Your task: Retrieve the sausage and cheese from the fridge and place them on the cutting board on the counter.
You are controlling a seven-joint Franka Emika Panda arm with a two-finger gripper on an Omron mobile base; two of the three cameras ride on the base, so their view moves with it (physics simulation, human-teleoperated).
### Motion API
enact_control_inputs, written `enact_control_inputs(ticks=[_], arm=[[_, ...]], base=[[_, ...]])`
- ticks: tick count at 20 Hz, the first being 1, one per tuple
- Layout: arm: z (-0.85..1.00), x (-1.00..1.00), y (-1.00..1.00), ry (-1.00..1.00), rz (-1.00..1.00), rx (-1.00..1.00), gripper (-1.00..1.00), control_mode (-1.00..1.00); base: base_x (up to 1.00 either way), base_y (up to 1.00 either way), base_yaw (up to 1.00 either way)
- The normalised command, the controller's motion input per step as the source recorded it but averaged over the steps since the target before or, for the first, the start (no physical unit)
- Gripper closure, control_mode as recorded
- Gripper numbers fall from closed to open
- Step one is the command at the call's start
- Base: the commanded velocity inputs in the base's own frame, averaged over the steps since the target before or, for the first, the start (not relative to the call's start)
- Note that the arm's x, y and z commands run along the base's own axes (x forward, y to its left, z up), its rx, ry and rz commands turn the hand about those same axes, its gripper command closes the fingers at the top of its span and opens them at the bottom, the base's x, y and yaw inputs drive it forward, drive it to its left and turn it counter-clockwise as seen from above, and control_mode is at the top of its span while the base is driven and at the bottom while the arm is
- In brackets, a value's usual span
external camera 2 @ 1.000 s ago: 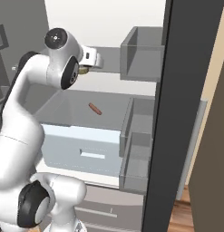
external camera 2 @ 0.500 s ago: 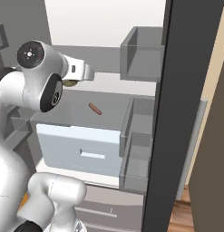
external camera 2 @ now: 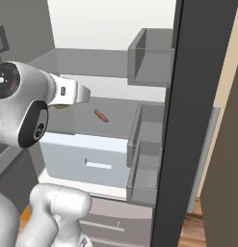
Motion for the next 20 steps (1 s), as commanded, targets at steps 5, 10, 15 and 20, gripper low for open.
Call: enact_control_inputs(ticks=[5, 10, 15, 20], arm=[[0.00, 0.00, 0.00, 0.00, 0.00, 0.00, 1.00, -1.00], [-0.01, -0.03, 0.00, 0.00, 0.00, 0.00, 1.00, 1.00], [0.00, 0.00, 0.00, 0.00, 0.00, 0.00, 1.00, 1.00], [0.00, 0.00, 0.00, 0.00, 0.00, 0.00, 1.00, 1.00]], base=[[0.00, 0.00, 0.00], [-0.49, 0.00, 0.00], [-0.99, 0.00, 0.00], [-1.00, 0.00, 0.05]])
